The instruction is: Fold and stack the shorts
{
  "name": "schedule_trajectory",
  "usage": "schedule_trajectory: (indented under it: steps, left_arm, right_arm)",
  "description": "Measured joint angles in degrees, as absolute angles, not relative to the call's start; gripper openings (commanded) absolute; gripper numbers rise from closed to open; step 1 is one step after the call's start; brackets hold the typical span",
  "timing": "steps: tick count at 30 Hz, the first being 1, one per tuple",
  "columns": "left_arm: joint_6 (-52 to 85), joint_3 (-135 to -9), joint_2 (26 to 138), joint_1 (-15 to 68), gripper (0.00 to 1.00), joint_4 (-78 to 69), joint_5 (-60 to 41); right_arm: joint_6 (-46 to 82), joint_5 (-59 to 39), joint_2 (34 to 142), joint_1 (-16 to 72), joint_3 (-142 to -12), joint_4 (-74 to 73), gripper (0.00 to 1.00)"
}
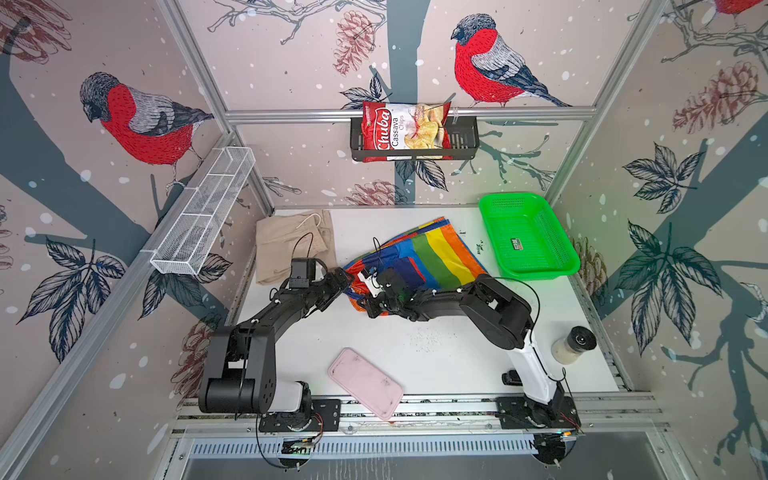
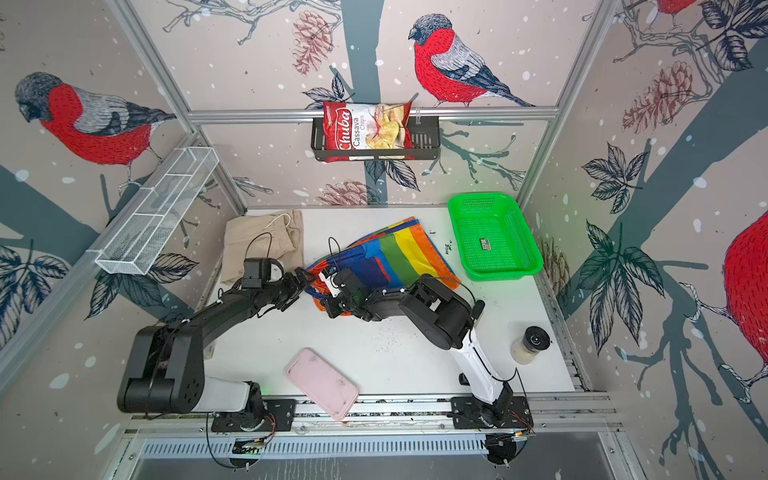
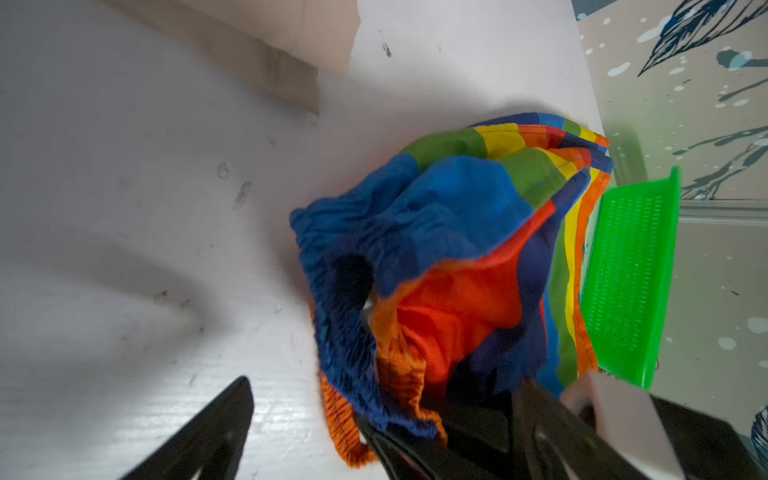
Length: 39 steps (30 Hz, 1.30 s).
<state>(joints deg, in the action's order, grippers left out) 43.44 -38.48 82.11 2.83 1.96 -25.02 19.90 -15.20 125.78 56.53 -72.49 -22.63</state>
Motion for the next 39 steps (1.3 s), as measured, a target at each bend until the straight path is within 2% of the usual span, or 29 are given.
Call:
schedule_trajectory:
  steps: [9, 12, 15, 18, 19, 20, 21, 22, 25, 29, 34, 39]
  left_arm:
    - [46.0, -41.7, 86.7, 8.6, 0.96, 2.0, -20.8]
    - [46.6, -42.2, 87.5, 9.6, 0.88, 1.9, -20.2]
    - [47.9, -42.5, 88.3, 9.9, 0.71, 1.3, -19.5]
    - [48.2, -43.0, 89.3, 10.0, 0.42, -0.1, -19.9]
    - [48.5, -43.3, 89.6, 10.1, 0.25, -0.6, -20.2]
    - [49.3, -43.6, 90.0, 10.2, 0.13, -1.0, -20.6]
    - [49.3, -44.0, 90.3, 10.2, 0.04, -1.0, -20.6]
    - [49.4, -44.4, 90.6, 10.2, 0.0, -0.9, -20.6]
    - [49.1, -45.9, 91.3, 10.2, 0.0, 0.4, -20.8]
    - [47.9, -47.7, 91.5, 10.0, 0.0, 1.7, -20.9]
    - [44.2, -48.4, 90.8, 9.7, 0.0, 4.3, -21.3]
    - [41.3, -46.2, 90.5, 9.7, 0.0, 6.5, -23.3]
  right_arm:
    - [26.4, -21.5, 121.7, 54.3, -68.2, -28.9, 0.01]
    - [28.9, -22.8, 121.3, 53.9, -67.6, -31.1, 0.01]
    - [30.3, -23.9, 121.2, 53.9, -67.4, -32.9, 0.01]
    - [31.8, -25.1, 121.4, 54.0, -67.0, -33.9, 0.02]
    - [32.0, -25.4, 121.5, 54.0, -67.0, -34.2, 0.04]
    - [32.6, -25.5, 121.6, 54.1, -67.0, -34.4, 0.07]
    - [33.2, -25.4, 121.9, 54.2, -67.0, -34.9, 0.11]
    - [33.3, -25.4, 122.1, 54.5, -67.0, -35.6, 0.19]
    - [34.5, -25.2, 122.5, 55.1, -67.3, -35.9, 0.47]
    - [33.6, -25.6, 119.3, 54.5, -66.3, -33.9, 0.63]
    - [30.2, -21.7, 107.7, 46.2, -61.5, -28.7, 0.67]
    - [27.9, -16.1, 108.4, 36.5, -64.3, -20.2, 0.66]
